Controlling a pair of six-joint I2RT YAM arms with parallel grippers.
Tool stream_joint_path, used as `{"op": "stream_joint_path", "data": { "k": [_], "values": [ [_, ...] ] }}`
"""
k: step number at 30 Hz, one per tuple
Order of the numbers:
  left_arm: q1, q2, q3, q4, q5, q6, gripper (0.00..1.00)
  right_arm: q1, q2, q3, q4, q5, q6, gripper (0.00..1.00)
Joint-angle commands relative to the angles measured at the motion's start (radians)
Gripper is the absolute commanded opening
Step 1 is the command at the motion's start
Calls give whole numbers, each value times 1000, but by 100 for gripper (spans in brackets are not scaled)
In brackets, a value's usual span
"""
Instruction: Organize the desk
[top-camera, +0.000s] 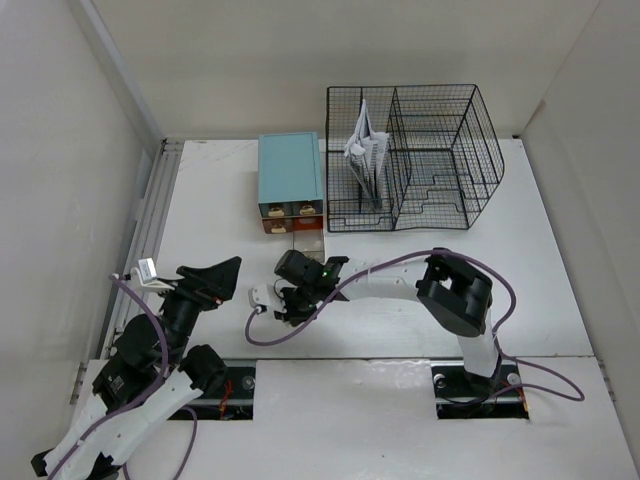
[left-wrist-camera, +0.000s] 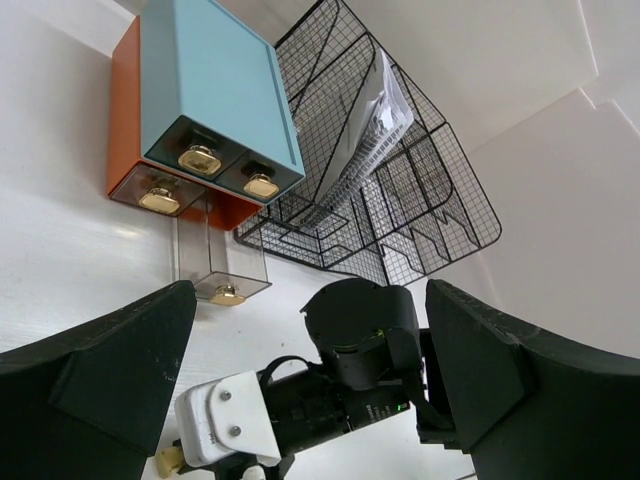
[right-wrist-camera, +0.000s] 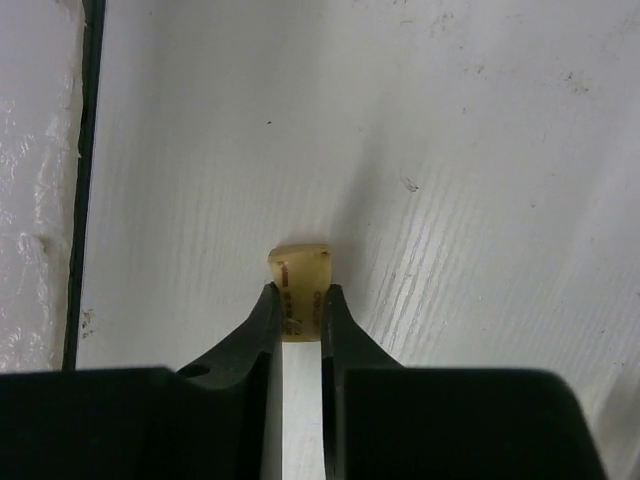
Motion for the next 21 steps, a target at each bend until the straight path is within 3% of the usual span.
{"op": "stream_joint_path", "data": {
  "k": [1, 7, 21],
  "values": [
    [-4, -206, 35, 21, -5, 22, 98, 0, -19, 12, 40, 80, 15, 6],
    [-4, -206, 35, 21, -5, 22, 98, -11, -106, 73, 62, 357, -33, 3],
    [-4, -206, 25, 30, 4, 22, 98, -94, -151, 64, 163, 599, -33, 3]
  ]
}}
